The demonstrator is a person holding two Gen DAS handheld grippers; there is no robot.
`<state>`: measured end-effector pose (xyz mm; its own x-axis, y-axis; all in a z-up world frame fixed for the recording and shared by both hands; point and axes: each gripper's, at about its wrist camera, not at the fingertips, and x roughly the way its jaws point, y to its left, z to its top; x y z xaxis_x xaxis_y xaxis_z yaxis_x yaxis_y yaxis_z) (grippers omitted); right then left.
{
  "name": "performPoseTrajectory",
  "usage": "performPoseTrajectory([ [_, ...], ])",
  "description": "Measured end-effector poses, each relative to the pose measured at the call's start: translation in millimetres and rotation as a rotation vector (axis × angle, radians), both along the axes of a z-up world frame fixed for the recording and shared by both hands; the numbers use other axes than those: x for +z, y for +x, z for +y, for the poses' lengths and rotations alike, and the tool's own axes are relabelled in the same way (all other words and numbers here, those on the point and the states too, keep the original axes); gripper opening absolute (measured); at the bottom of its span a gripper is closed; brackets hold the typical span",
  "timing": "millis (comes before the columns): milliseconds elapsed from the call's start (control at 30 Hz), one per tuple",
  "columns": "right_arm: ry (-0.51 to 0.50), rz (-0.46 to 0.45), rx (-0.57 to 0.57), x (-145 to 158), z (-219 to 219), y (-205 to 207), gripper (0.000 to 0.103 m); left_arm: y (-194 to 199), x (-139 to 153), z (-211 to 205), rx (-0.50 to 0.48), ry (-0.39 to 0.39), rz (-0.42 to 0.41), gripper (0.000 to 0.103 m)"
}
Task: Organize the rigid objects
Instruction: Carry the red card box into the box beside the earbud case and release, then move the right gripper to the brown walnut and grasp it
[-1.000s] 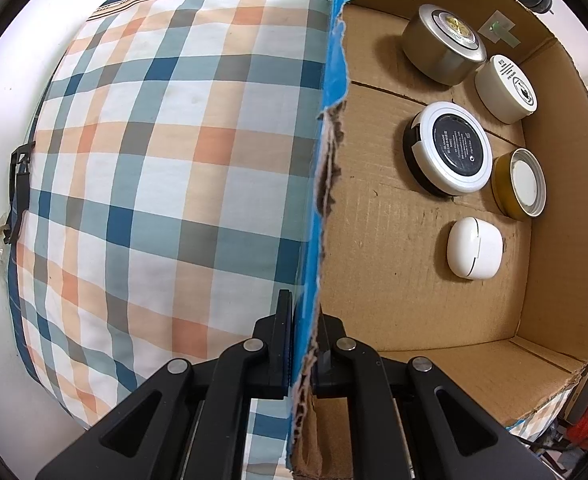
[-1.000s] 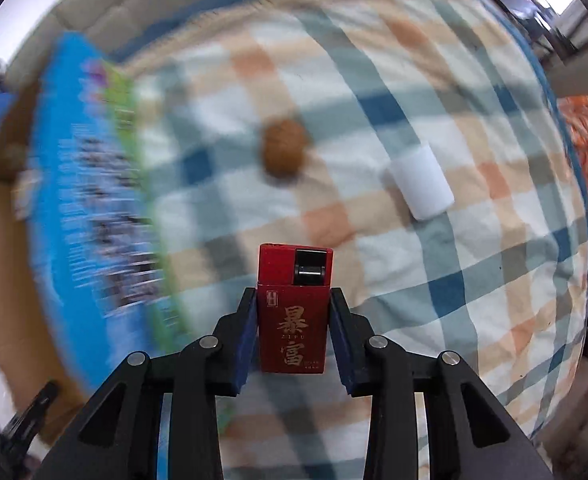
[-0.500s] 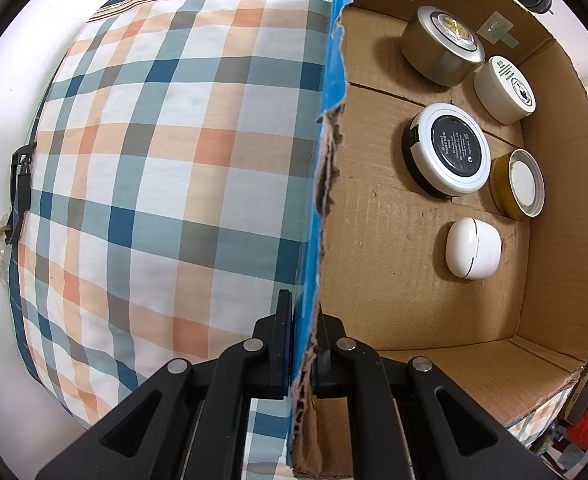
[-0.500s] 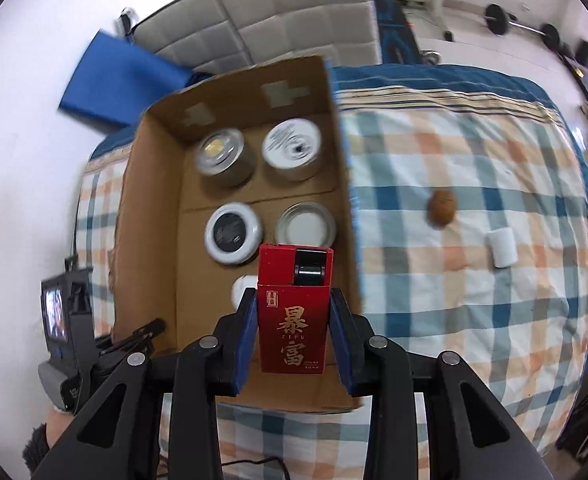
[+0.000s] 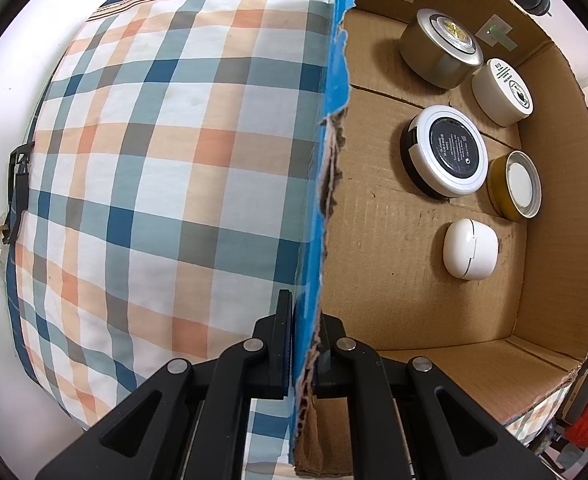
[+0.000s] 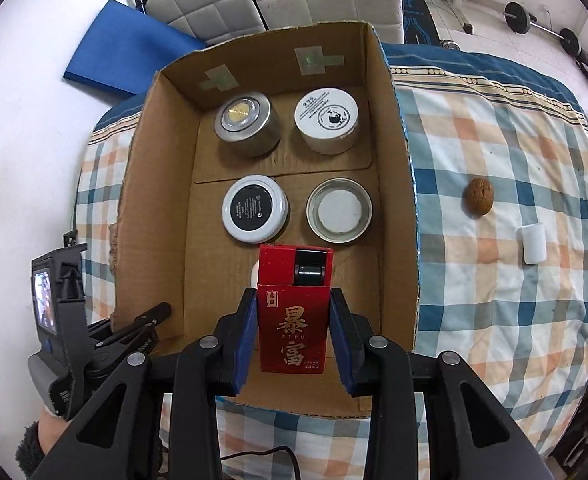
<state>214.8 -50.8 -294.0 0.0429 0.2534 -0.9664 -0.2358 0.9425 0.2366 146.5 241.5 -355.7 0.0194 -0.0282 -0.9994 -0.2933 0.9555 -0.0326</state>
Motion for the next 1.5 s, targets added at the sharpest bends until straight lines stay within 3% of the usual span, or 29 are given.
performPoseTrajectory([
  [333, -0.081, 0.074, 0.048, -40, 15, 2, 0.037, 0, -1, -3, -0.011, 0.005, 0.001, 0.004],
  [567, -0.219, 0.12, 0.112, -75, 33, 6, 0.037, 0, -2, -5, -0.013, 0.003, 0.002, 0.004],
  [700, -0.278, 0.134, 0.089, -84, 32, 10, 0.041, 0, -1, -5, -0.011, 0.001, 0.0, 0.004],
  [767, -0.269, 0.136, 0.073, -83, 29, 11, 0.066, 0, -1, -5, -0.012, -0.001, 0.001, 0.004],
  [800, -0.264, 0.132, 0.069, -80, 28, 12, 0.073, 0, -2, -5, -0.012, 0.0, 0.001, 0.004],
  [833, -0.262, 0.123, 0.066, -77, 27, 13, 0.079, 0, -2, -5, -0.012, -0.001, 0.002, 0.004],
  [900, -0.254, 0.114, 0.061, -72, 25, 13, 0.08, 0, -2, -5, -0.013, 0.0, 0.003, 0.004],
  [967, -0.249, 0.107, 0.057, -66, 24, 13, 0.092, 1, -3, -6, -0.015, 0.004, 0.005, 0.004],
  [1133, -0.216, 0.092, 0.028, -52, 19, 12, 0.103, 2, -4, -8, -0.019, 0.006, 0.008, 0.004],
  [1500, -0.148, 0.008, 0.01, -4, 18, 7, 0.103, 3, -3, -9, -0.02, 0.01, 0.011, 0.004],
])
